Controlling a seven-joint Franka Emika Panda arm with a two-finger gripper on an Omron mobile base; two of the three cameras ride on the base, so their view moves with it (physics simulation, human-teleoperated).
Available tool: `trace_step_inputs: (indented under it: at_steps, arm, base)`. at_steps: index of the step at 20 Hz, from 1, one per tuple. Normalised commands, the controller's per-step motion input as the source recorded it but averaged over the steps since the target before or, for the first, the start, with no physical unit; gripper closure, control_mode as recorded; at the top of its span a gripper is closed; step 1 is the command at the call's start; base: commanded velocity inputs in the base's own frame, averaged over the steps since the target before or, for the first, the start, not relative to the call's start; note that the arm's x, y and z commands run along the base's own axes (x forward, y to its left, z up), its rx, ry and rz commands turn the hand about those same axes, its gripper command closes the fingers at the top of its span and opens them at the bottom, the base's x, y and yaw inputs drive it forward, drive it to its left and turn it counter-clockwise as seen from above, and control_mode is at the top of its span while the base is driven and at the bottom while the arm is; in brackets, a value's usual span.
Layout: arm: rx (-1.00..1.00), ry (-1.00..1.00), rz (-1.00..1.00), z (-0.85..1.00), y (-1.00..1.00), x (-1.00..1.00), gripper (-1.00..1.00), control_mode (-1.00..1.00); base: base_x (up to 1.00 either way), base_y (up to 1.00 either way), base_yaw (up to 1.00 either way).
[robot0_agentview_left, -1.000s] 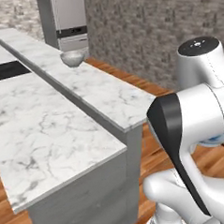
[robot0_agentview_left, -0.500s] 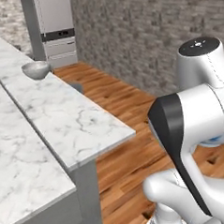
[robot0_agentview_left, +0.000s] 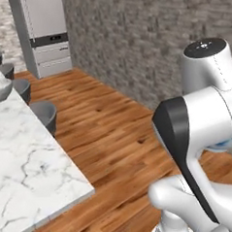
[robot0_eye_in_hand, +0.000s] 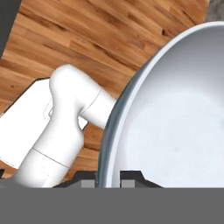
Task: Pick up the bowls from the cabinet and place each bowl in front of a stool on the dining counter.
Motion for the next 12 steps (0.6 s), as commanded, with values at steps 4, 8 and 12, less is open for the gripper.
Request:
trace_step_inputs:
  at_steps: [4,8,12]
  arm:
    - [0.0,0.0,0.0,0.0,0.0,0.0,1.0,1.0]
    - [0.0,0.0,0.0,0.0,0.0,0.0,1.0,1.0]
    - [0.0,0.0,0.0,0.0,0.0,0.0,1.0,1.0]
  base:
    - [0.89,-1.0,0.27]
    - [0.82,-1.0,0.4]
    - [0.97,-0.79,0.41]
